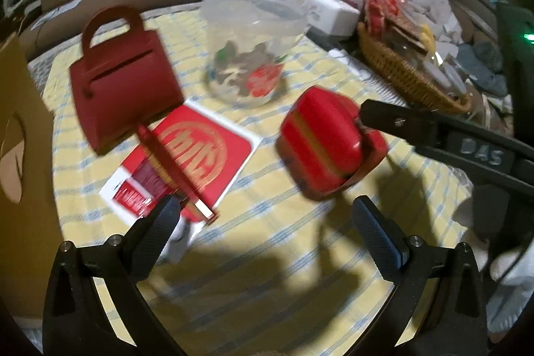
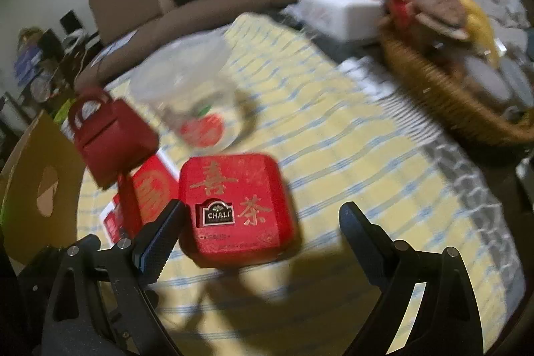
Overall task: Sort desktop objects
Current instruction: 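Move the left tool toward the red CHALI tea tin, then grasp the red CHALI tea tin with the left tool and lift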
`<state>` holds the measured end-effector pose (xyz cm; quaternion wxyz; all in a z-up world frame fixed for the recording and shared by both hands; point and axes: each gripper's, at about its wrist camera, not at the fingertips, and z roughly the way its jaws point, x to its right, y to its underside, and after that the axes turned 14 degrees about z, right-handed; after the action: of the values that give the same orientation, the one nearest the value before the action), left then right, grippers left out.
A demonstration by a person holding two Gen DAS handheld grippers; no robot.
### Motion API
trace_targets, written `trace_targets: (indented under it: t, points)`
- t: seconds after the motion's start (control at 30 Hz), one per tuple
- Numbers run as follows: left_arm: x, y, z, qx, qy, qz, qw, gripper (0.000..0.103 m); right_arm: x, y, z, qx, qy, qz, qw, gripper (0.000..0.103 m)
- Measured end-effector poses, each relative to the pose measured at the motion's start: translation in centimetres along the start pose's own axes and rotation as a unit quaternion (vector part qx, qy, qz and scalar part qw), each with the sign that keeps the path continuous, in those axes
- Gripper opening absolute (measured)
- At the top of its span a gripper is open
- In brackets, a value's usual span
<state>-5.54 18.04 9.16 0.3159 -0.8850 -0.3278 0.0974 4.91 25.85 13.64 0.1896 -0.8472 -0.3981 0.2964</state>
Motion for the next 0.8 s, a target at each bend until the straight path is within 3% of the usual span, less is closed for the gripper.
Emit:
trace_targets:
  t: [0.07,0.2,0.4,0.63,0.8]
  points:
    - [0.9,-0.7,0.1,0.003,0.007,0.007,0.9999,0.103,1.0,-0.5,-0.7,0.003,-0.018,0.020,1.000,0.095]
    - [3.0,-1.6,0.9,0.003,-0.018,0.031,0.9993,0.103,3.2,-1.5,-1.4,0.003,-0.054,0.075,0.996,0.095]
    - [4.7,-3.0,2.7,-0.005,-0.045,0.008,0.9989,0.103,5.1,-1.7,-1.2,0.008,-0.019,0.096,0.995,0.095]
    - [7.0,-4.4,4.8,-0.016,-0.068,0.011,0.9975,0.103,7.2,-1.8,-1.0,0.008,-0.013,0.123,0.992,0.095]
    - [7.5,-5.1,6.8,-0.034,-0.108,0.012,0.9935,0.103,8.1,-1.5,-0.6,0.002,-0.008,0.135,0.991,0.095]
